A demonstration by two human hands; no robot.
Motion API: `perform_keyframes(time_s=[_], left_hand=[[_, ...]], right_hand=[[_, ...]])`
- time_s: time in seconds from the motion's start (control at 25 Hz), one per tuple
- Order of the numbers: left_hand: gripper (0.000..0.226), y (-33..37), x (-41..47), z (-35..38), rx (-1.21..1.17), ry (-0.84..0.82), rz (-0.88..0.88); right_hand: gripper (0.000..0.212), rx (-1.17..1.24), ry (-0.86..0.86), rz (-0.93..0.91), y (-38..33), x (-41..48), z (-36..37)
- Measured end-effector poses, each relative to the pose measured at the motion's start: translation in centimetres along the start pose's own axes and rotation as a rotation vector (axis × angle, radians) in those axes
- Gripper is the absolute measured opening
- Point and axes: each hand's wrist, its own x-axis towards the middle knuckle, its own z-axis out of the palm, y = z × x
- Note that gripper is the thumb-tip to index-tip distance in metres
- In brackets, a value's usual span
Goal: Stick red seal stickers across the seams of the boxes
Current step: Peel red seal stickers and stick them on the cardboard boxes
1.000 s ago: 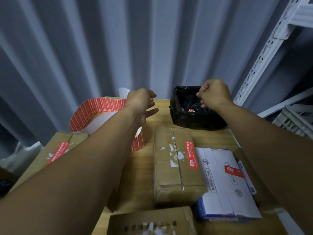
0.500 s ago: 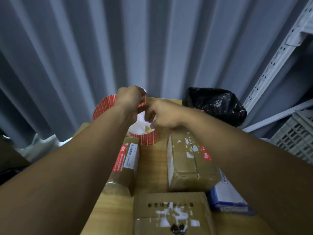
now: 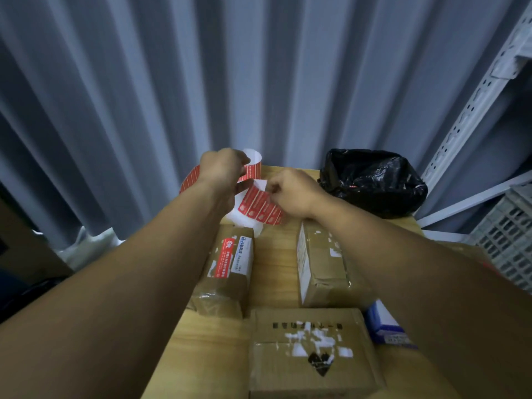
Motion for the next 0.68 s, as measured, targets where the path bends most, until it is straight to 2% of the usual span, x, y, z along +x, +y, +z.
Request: perform_keyframes(time_s=[0.12, 0.24, 0.32, 0.44, 0.52, 0.6, 0.68], left_hand=[[0.005, -0.4, -0.5, 0.0, 0.013, 0.065, -0.02], [0.009, -0.8, -0.7, 0.2, 0.073, 0.094, -0.056], [0.01, -1.2, -0.9, 0.4, 0.125, 0.043, -0.097], [0.031, -1.7, -1.0, 0.9, 0.142, -0.064, -0.161], [0.036, -1.9, -0.8, 1.2, 0.103, -0.055, -0.159], [0.032, -2.1, -0.7, 1.5, 0.044, -0.005, -0.113], [0.022, -2.3, -1.0, 1.7, 0.007, 0.018, -0.067]], right_hand=[[0.017, 0.362, 0.074, 0.096, 0.8, -0.7, -1.1], [0.015, 0.611, 0.116, 0.164, 1.0, -1.5, -1.6], [0.011, 0.719, 0.123, 0.168, 0.9, -2.1, -2.1], [0.012, 0.773, 0.101, 0.138, 0.8, -2.7, -2.5], [0.013, 0.753, 0.063, 0.14, 1.0, -3.0, -2.6], [0.014, 0.648, 0.033, 0.15, 1.2, -3.4, -2.7], [0.01, 0.589, 0.082, 0.126, 1.3, -3.7, -2.8]])
